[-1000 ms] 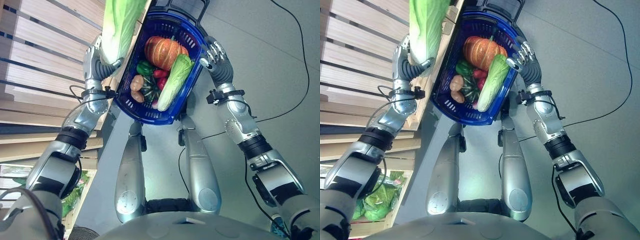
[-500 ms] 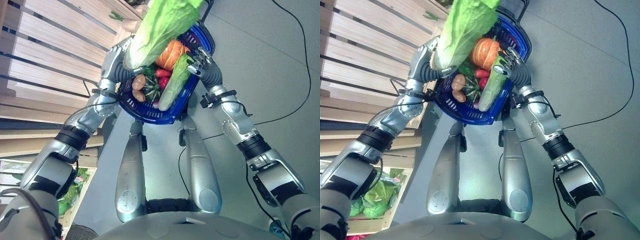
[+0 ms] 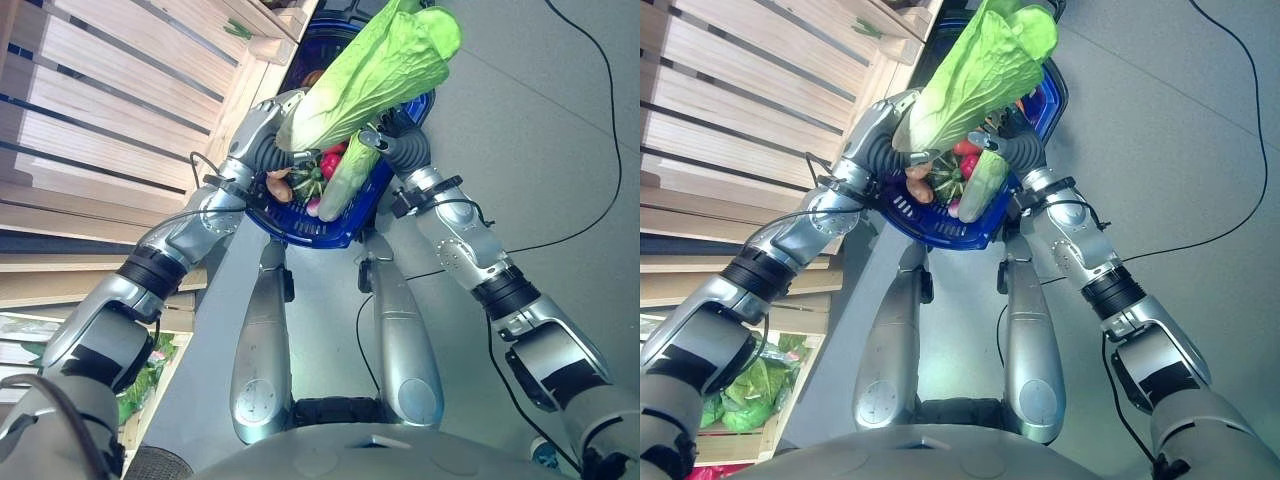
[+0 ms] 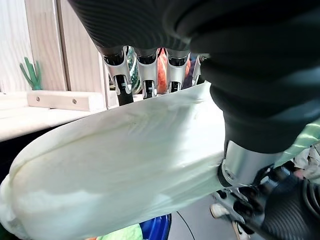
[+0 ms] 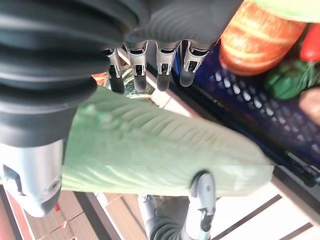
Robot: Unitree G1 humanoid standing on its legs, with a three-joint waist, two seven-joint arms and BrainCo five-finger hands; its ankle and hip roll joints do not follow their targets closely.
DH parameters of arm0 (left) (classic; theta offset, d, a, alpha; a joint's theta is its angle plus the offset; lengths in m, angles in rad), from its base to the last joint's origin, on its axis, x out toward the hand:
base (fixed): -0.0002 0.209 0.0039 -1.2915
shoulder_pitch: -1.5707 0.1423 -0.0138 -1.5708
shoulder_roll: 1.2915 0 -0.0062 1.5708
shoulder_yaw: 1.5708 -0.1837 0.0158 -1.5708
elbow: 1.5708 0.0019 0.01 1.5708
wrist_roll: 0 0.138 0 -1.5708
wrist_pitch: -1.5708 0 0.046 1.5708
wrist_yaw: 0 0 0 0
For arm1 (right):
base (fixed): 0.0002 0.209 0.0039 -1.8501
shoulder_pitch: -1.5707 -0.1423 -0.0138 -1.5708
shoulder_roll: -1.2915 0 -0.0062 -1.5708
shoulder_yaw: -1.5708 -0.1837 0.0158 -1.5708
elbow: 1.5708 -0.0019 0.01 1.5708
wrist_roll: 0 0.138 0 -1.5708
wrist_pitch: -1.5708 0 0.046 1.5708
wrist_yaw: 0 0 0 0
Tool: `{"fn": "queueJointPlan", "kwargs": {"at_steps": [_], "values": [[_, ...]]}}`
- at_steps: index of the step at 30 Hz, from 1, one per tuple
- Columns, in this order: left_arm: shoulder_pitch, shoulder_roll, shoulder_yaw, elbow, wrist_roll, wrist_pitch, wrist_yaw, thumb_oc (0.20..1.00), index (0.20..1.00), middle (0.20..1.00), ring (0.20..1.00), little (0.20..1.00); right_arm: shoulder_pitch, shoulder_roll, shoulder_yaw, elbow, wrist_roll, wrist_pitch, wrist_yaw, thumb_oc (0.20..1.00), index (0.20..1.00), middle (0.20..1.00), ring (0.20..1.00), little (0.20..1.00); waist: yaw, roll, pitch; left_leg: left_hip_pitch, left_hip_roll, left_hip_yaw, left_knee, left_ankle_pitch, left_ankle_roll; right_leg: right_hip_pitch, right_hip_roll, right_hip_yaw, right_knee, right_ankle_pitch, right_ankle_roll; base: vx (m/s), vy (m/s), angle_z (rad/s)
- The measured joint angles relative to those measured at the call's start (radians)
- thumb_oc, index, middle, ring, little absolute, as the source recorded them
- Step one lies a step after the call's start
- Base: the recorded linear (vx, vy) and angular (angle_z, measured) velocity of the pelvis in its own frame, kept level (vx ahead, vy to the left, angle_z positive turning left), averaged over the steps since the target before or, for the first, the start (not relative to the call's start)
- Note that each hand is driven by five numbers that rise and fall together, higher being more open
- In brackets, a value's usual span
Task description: Pick up fruits and vegetables into the basket
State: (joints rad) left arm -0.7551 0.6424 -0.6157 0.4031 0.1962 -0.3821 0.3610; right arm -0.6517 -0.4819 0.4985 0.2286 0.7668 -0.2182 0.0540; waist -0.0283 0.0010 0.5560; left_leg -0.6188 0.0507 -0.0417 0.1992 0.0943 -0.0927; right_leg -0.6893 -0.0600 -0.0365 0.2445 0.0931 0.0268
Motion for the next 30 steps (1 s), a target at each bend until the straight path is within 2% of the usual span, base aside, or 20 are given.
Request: {"fn": "queueJointPlan", "kwargs": {"at_steps": [24, 25, 26, 27, 30], "values": [[-0.015, 0.038, -0.018, -0.063, -0.041, 0.022, -0.098, 0.2, 0.2, 0.2, 0.2, 0.2, 0.019, -0.021, -0.003, -0.039, 0.24, 0.006, 0.131, 1.0, 1.0, 1.0, 1.0, 1.0, -0.001, -0.002, 0.001, -0.008, 0.0, -0.006, 0.0, 0.0, 0.0, 0.0, 0.001, -0.003, -0.011, 0.0, 0.0, 0.0, 0.0, 0.0], [-0.02, 0.038, -0.02, -0.069, -0.041, 0.032, -0.107, 0.2, 0.2, 0.2, 0.2, 0.2, 0.019, -0.021, -0.005, -0.039, 0.244, 0.006, 0.134, 0.667, 0.667, 0.667, 0.667, 0.667, -0.001, -0.002, 0.001, -0.01, 0.0, -0.007, 0.0, 0.0, 0.0, -0.001, 0.001, -0.004, -0.015, 0.0, 0.0, 0.0, 0.0, 0.0], [-0.026, 0.038, -0.022, -0.069, -0.042, 0.037, -0.115, 0.2, 0.2, 0.2, 0.2, 0.2, 0.021, -0.022, -0.006, -0.039, 0.245, 0.006, 0.136, 0.235, 0.235, 0.235, 0.235, 0.235, -0.002, -0.002, 0.001, -0.013, 0.0, -0.008, 0.0, 0.0, 0.0, -0.001, 0.001, -0.005, -0.016, 0.0, 0.0, 0.0, 0.0, 0.0], [-0.031, 0.038, -0.027, -0.073, -0.042, 0.043, -0.12, 0.2, 0.2, 0.2, 0.2, 0.2, 0.024, -0.023, -0.012, -0.039, 0.249, 0.006, 0.136, 0.2, 0.2, 0.2, 0.2, 0.2, -0.001, -0.002, 0.001, -0.014, 0.0, -0.008, 0.0, 0.0, 0.0, -0.002, 0.001, -0.005, -0.017, 0.0, 0.0, 0.0, 0.0, 0.0], [-0.035, 0.038, -0.03, -0.08, -0.042, 0.053, -0.128, 0.2, 0.2, 0.2, 0.2, 0.2, 0.027, -0.027, -0.016, -0.039, 0.251, 0.006, 0.136, 0.2, 0.2, 0.2, 0.2, 0.2, 0.0, -0.002, 0.001, -0.014, 0.0, -0.009, -0.001, 0.0, 0.0, -0.002, 0.001, -0.005, -0.017, 0.0, 0.0, 0.0, 0.0, 0.0]]}}
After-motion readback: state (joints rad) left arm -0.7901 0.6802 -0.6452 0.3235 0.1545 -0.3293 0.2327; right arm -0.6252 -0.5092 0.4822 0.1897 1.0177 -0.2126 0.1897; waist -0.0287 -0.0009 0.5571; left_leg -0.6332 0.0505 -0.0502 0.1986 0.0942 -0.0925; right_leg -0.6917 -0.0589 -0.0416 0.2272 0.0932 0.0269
